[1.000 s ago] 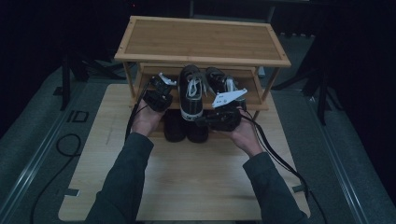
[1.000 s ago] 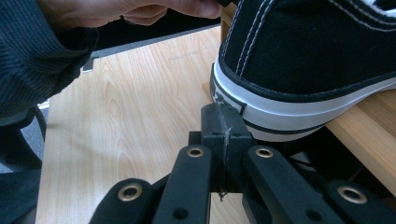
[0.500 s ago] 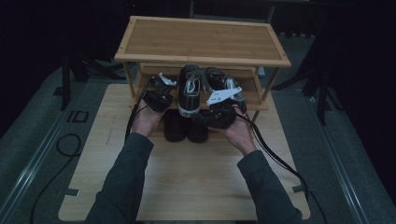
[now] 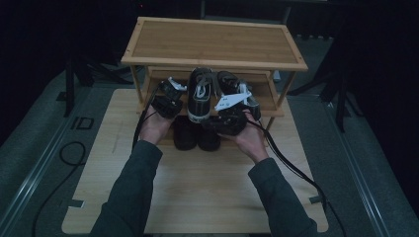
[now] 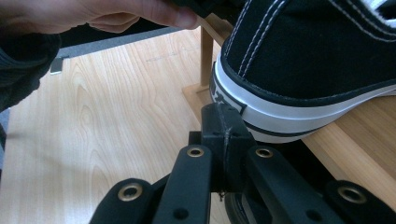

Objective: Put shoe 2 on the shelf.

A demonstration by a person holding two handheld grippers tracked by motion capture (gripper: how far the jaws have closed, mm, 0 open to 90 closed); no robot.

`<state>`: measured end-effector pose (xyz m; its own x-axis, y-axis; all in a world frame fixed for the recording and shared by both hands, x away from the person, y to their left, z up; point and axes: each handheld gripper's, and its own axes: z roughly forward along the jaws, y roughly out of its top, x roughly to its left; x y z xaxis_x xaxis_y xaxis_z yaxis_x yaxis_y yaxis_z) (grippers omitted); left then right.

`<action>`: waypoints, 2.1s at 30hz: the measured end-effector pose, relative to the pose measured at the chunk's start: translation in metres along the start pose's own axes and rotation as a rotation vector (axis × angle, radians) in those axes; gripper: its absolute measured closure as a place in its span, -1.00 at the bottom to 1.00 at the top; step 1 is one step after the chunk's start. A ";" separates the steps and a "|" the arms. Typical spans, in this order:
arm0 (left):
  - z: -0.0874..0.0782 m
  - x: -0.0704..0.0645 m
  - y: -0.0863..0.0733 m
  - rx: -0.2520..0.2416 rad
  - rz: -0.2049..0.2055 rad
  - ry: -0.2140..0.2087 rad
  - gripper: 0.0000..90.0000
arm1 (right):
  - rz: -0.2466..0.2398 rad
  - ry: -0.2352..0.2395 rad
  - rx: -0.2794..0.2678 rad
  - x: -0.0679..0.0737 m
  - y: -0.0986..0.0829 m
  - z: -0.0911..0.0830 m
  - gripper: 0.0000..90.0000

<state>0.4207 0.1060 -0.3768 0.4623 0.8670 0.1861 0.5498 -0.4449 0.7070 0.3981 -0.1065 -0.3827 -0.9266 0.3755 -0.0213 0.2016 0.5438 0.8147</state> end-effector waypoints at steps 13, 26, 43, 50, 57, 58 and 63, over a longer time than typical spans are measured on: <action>0.000 0.000 0.000 -0.002 -0.002 0.001 1.00 | -0.005 -0.023 0.002 0.000 0.003 0.003 1.00; 0.000 -0.001 0.000 0.000 -0.002 0.004 1.00 | 0.004 -0.050 -0.006 -0.002 0.003 0.008 1.00; 0.000 -0.002 -0.001 -0.005 0.002 0.007 1.00 | 0.049 -0.108 -0.012 -0.008 0.002 0.012 1.00; 0.000 0.000 -0.001 -0.007 -0.004 -0.001 1.00 | 0.022 -0.102 0.030 -0.007 0.000 0.008 1.00; 0.000 -0.001 -0.001 -0.008 -0.003 0.001 1.00 | -0.006 -0.075 0.057 -0.003 -0.004 0.003 1.00; 0.000 -0.001 -0.001 -0.008 -0.004 0.001 1.00 | -0.005 -0.076 0.062 -0.003 -0.006 0.002 1.00; 0.000 0.000 -0.001 -0.008 -0.005 0.001 1.00 | -0.014 -0.069 0.071 -0.002 -0.009 0.000 1.00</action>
<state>0.4199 0.1064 -0.3774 0.4593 0.8692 0.1830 0.5466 -0.4389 0.7132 0.3983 -0.1124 -0.3901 -0.9058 0.4171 -0.0743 0.2133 0.6004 0.7707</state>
